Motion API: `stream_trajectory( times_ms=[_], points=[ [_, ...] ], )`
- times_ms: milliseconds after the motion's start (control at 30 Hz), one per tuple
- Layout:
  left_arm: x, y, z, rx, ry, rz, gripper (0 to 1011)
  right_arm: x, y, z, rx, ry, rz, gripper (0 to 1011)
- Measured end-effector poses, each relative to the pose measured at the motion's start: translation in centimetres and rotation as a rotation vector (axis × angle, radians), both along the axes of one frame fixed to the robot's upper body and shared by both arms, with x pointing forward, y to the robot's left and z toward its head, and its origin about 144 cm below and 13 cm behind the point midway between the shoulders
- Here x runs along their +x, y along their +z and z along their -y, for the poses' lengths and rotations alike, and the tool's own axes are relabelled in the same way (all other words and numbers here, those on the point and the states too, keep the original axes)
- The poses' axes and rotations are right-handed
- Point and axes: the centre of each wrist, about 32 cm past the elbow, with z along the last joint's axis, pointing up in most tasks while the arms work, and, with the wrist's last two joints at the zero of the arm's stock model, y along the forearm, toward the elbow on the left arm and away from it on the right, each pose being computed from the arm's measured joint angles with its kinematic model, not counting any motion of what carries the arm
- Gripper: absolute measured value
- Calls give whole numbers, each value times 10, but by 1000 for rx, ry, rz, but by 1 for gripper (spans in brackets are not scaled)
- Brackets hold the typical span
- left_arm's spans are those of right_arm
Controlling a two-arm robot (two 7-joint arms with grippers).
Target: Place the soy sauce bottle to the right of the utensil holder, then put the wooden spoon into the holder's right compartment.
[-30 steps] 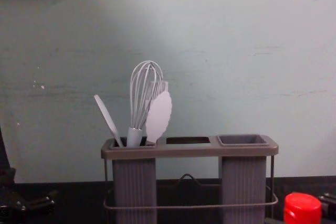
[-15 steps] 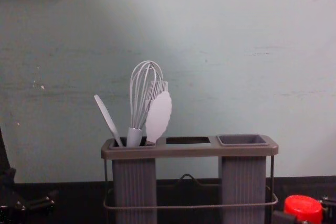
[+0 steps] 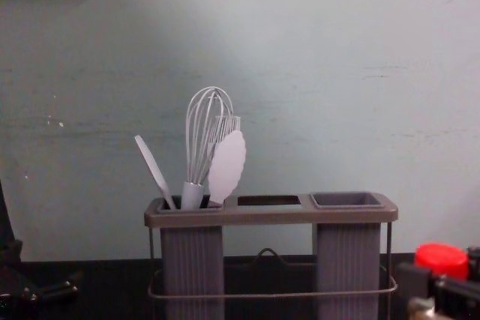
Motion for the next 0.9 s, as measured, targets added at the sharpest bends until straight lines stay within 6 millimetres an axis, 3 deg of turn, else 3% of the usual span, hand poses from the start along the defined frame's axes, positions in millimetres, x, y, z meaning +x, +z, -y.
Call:
stream_trajectory(
  times_ms=[433, 900],
  points=[
    [0, 0, 0, 0, 0, 0, 1011, 29, 20, 36, -24, -172, 60, 385],
    [0, 0, 0, 0, 0, 0, 1011, 72, 11, 30, -14, -232, 24, 384]
  ],
)
